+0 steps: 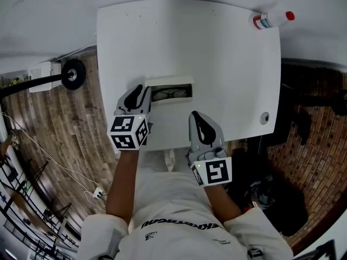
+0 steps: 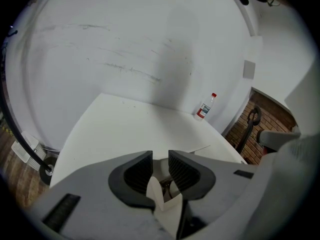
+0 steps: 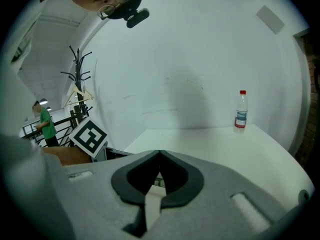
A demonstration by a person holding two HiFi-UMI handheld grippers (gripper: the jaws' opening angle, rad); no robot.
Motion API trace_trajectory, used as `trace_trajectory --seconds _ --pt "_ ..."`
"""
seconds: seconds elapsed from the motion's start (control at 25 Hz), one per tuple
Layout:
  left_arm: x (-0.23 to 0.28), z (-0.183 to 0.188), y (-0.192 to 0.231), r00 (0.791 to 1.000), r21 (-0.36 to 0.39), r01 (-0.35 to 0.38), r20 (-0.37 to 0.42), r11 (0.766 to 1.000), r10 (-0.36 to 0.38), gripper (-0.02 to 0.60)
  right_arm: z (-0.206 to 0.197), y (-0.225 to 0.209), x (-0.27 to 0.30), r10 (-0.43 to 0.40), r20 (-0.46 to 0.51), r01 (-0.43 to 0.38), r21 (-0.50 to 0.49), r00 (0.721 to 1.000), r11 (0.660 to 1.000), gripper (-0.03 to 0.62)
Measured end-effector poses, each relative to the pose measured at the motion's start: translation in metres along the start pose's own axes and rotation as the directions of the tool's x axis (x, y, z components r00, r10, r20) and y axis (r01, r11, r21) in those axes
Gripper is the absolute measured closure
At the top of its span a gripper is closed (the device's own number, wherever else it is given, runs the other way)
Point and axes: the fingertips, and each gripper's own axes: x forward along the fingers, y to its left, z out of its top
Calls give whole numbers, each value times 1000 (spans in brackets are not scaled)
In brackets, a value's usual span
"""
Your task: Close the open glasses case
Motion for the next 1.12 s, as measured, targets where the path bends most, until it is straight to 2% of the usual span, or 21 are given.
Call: trace_trajectory --seconds 0.4,0.6,1.12 --pt "7 -4 -2 998 -8 62 -20 998 -62 488 -4 12 5 20 -13 -20 2 1000 1000 592" --pt "6 -5 0 998 -4 58 -25 998 -58 517 -6 12 4 23 -21 -23 11 1000 1000 592" --pt "5 -10 -2 998 37 58 -41 998 -56 525 -7 7 1 9 -21 -9 6 1000 1000 592"
